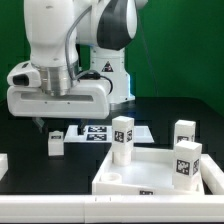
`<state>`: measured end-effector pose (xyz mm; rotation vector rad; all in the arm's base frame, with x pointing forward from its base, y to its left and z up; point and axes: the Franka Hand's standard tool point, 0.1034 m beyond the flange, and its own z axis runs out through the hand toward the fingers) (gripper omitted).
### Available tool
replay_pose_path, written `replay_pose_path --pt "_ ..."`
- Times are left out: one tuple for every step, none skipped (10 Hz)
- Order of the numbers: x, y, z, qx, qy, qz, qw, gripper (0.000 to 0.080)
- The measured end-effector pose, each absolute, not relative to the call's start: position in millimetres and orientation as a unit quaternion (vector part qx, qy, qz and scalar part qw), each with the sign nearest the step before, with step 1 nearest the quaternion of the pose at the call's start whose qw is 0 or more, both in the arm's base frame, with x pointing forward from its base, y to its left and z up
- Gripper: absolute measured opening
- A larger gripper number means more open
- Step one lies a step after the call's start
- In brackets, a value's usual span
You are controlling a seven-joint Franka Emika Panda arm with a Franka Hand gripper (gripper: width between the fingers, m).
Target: Assemble square table
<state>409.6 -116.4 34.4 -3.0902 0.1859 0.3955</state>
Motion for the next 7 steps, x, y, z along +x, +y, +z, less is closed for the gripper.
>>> replay_pose_path --pt "407 -116 32.3 -0.989 0.059 0.133 0.011 0.0649" --pt "402 -112 31.1 -0.985 0.058 0.164 0.021 0.0649" --pt "402 -110 32.9 -0.976 0.058 0.205 0.033 0.0649" --pt "411 -116 42.1 -0.964 0.058 0.256 0.040 0.0649" --pt "432 -122 56.2 -0.950 0.055 0.305 0.043 0.0649" --pt "447 -123 62.9 -0.938 0.051 0.339 0.045 0.0649" --pt "454 -122 63.9 -0.928 0.048 0.366 0.047 0.0649"
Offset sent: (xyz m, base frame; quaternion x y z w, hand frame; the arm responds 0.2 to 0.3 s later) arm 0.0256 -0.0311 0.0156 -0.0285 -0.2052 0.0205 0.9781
